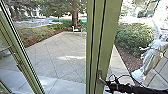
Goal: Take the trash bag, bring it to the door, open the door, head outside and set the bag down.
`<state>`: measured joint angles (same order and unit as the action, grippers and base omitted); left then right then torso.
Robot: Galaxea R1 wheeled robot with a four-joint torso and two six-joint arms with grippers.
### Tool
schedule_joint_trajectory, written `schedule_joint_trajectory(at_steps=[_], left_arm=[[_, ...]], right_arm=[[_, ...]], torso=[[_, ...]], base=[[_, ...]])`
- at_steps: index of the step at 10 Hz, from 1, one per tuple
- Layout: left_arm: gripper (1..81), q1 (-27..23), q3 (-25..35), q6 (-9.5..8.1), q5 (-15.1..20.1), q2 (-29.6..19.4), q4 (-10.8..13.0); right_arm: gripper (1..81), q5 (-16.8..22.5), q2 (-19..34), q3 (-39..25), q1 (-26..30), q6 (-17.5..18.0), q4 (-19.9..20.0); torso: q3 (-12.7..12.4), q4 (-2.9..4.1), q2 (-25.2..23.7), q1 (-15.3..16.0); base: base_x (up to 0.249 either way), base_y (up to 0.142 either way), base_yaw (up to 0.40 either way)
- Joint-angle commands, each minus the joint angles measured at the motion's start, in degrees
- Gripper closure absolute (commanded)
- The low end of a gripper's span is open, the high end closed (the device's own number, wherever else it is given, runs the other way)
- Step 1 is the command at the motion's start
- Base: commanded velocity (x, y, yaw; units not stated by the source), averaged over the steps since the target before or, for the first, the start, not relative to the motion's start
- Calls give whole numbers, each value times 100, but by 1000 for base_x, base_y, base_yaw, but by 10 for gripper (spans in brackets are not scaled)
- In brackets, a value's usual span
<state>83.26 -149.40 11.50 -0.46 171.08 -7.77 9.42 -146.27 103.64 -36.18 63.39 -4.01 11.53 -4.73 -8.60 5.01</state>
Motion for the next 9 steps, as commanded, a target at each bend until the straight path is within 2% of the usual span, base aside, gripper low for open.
schedule_joint_trajectory(at_steps=[1, 2, 3, 4, 9], left_arm=[[811, -209, 24, -7, 372, -39, -50], [811, -209, 24, -7, 372, -39, -50], [811, -209, 24, -7, 380, -56, -58], [811, -209, 24, -7, 415, -82, -41], [811, -200, 24, -16, 433, -126, -58]], right_arm=[[10, 2538, -185, -205, -351, -170, -328], [10, 2529, -159, -223, -290, -169, -328], [10, 2460, -124, -232, -211, -160, -320], [10, 2337, -80, -223, -107, -160, -302], [10, 2318, 17, -223, 220, -134, -276]], torso=[[363, 0, 0, 0], [417, 0, -2, -2], [264, -2, -4, -6], [306, -5, -4, -6], [345, -9, -9, -13]], base=[[0, 0, 0], [0, 0, 0], [0, 0, 0], [0, 0, 0], [0, 0, 0]])
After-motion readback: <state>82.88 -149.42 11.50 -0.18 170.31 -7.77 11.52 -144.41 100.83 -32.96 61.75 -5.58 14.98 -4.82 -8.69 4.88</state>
